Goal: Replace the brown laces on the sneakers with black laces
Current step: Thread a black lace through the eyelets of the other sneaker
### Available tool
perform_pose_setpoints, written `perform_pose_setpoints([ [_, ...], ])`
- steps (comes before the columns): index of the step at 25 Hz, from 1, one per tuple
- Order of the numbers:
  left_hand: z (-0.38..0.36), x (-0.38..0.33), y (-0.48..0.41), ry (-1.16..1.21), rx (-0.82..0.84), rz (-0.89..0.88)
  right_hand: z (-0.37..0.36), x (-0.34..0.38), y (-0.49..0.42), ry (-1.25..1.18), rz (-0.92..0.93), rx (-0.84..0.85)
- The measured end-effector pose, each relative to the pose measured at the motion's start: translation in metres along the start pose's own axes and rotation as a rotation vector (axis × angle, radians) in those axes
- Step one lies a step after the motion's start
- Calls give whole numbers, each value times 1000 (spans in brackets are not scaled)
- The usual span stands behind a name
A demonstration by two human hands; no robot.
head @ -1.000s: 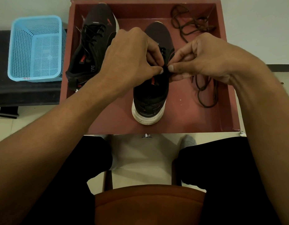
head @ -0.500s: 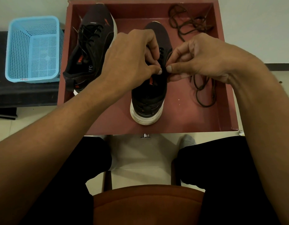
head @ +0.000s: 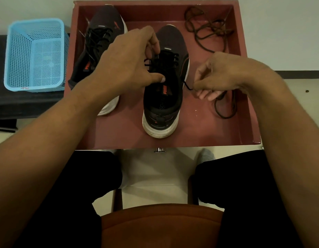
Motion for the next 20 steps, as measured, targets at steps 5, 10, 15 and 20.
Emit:
perform_pose_setpoints([
  [5, 8, 9, 0, 22, 84, 52, 4, 3, 3, 196, 56, -33],
  [10, 21, 27, 6, 219, 365, 105, 10, 20, 20, 78, 416, -50],
  [15, 21, 25, 7, 290, 377, 88, 7, 18, 12, 91, 446, -27],
  [20, 20, 29, 6, 298, 356, 136, 10, 11, 8, 169, 393, 8],
])
Point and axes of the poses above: each hand's wrist, its own y-axis away from the middle knuckle, its own z-axis out of the back of the hand, x = y × z, the point moved 3 cm from there along -y, towards the middle knuckle, and after that the axes turned 11 degrees about -y, right-handed, at the moved point
